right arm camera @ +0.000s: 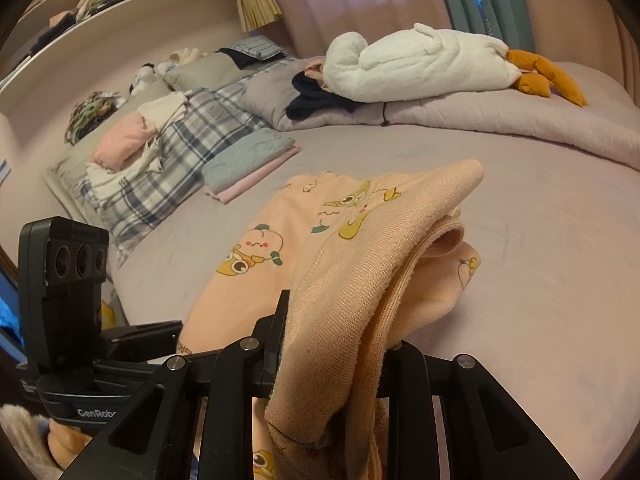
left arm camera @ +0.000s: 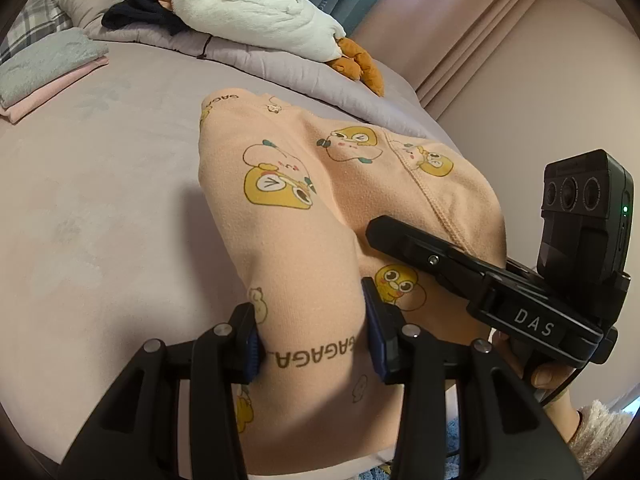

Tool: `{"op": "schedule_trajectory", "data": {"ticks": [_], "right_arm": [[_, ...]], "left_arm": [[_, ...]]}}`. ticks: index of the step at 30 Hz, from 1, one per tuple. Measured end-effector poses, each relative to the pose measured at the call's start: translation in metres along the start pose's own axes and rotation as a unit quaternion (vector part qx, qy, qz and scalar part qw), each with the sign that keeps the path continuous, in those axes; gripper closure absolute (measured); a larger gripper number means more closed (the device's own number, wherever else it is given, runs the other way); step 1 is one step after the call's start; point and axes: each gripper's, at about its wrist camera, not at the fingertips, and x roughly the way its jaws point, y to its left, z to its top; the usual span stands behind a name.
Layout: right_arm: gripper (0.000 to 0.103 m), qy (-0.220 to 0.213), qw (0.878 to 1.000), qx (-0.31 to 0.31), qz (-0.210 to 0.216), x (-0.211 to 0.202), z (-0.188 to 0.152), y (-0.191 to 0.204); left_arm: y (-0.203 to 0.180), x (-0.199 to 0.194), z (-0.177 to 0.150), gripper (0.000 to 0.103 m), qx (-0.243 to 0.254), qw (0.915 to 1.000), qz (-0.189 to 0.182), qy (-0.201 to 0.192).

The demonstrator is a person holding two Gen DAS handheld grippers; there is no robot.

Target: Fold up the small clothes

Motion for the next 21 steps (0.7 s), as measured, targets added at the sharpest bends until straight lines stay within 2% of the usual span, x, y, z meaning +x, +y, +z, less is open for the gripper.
{"op": "schedule_trajectory", "data": {"ticks": [21], "right_arm": [[0.076, 0.022, 1.0, -0.022, 0.002, 0.022, 0.006, 0.014]], "left_arm": [[0.025, -0.002, 0.004, 0.061, -0.019, 0.9998, 0.005, -0.001]]}}
